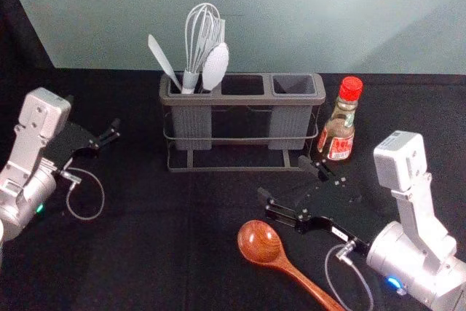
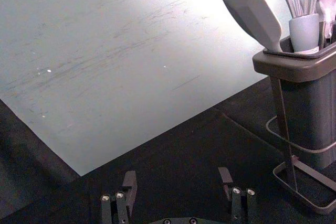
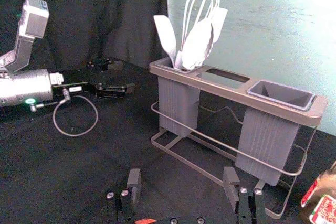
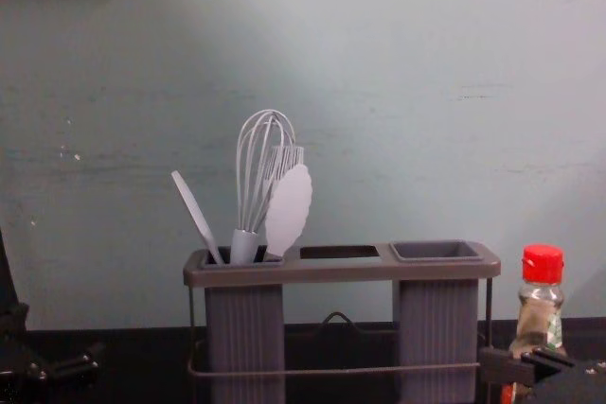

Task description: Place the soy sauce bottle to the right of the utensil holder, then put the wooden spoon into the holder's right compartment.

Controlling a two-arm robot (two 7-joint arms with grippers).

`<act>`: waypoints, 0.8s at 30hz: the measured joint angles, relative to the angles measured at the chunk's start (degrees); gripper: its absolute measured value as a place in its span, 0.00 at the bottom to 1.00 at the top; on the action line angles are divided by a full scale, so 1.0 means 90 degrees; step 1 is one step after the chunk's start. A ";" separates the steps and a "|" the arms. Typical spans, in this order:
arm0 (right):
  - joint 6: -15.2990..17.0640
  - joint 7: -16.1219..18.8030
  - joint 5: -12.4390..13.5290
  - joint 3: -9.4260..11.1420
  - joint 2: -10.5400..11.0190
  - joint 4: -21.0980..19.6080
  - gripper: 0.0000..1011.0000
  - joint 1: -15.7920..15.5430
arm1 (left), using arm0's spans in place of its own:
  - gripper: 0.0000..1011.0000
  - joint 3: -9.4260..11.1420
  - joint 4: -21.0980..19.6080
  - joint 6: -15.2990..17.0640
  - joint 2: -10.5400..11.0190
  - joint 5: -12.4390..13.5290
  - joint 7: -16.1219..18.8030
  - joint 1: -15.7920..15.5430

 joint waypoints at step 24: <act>0.1896 -0.0247 -0.0374 -0.0237 0.0141 -0.0917 0.99 -0.0101 | 1.00 0.0000 0.0000 0.0000 0.0000 0.0000 0.0000 0.0000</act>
